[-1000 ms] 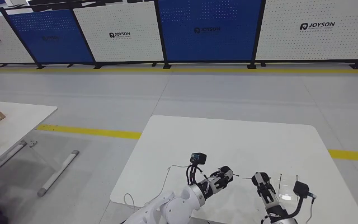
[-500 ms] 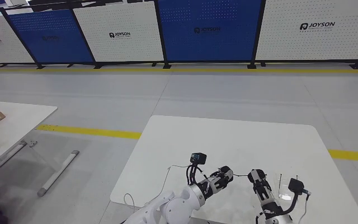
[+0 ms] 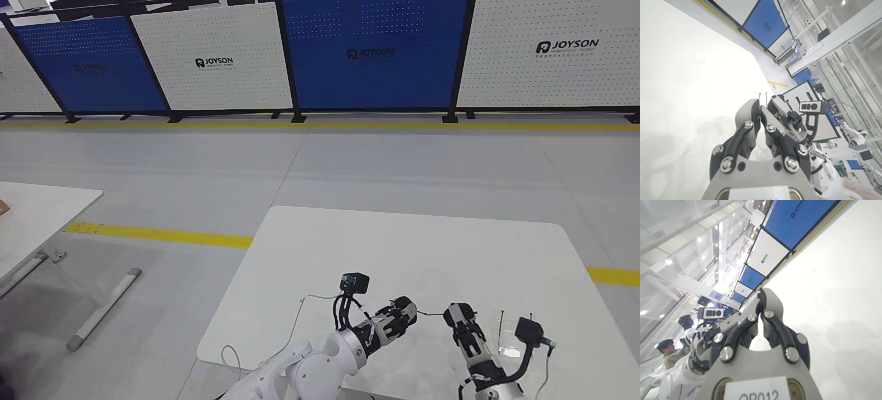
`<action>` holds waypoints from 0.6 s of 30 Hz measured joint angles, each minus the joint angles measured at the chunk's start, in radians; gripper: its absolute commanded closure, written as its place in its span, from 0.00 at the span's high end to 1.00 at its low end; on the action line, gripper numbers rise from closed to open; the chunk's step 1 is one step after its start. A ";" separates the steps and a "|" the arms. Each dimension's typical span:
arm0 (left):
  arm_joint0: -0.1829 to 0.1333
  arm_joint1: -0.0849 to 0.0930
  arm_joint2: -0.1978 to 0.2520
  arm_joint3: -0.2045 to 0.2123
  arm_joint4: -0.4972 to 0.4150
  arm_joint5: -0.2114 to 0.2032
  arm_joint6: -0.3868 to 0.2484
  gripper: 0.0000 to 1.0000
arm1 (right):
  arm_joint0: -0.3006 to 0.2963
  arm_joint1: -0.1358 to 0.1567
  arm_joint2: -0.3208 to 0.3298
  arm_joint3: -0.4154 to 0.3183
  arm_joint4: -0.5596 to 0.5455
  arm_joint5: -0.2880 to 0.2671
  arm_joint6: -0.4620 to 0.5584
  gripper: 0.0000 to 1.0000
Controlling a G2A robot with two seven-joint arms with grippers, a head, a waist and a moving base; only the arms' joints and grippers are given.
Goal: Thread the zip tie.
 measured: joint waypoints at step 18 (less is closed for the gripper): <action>0.000 0.000 0.000 0.000 0.000 0.000 0.000 0.00 | -0.017 -0.012 0.025 -0.012 0.001 0.001 0.027 0.00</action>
